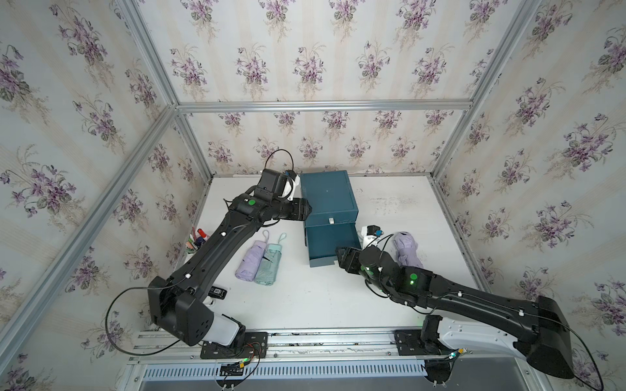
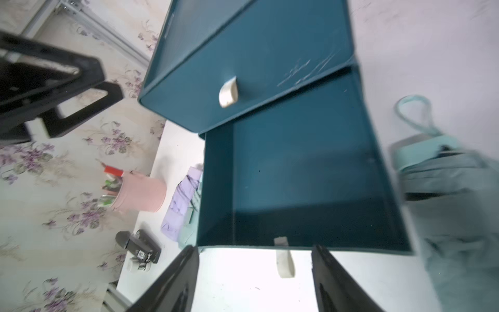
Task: Place the umbrella in the drawer by color
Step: Open the drawer in the storage box, then pick up the umbrella from the center of the board.
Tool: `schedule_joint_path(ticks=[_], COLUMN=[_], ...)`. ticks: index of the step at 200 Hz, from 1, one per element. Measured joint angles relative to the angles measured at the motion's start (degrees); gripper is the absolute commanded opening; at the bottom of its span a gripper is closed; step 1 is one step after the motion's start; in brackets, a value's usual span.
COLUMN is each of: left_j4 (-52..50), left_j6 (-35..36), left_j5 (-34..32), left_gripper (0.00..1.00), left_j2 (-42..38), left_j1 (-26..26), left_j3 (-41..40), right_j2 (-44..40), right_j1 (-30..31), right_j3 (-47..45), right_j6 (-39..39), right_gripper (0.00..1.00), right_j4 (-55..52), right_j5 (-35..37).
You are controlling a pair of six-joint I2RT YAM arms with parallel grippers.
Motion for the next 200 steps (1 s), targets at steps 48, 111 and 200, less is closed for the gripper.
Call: schedule_joint_path(ticks=[48,111,200], left_j4=[-0.6,4.4,7.4], left_j6=[0.1,-4.4,-10.5], left_j5=[0.9,10.8,14.3], left_gripper=[0.75,0.75,0.75], left_j2=[-10.1,-27.1,-39.5], left_j1=[0.0,-0.3,-0.4], left_j3=[-1.4,-21.8,-38.8], right_j2=[-4.7,3.5,7.1], right_j1=[-21.3,-36.0,-36.1], right_j3=[-1.2,-10.6,-15.1], right_j6=[-8.9,-18.9,-20.2], right_gripper=[0.82,0.83,0.53], right_j4=[-12.9,-8.6,-2.4], right_j5=[-9.2,-32.5,-35.8])
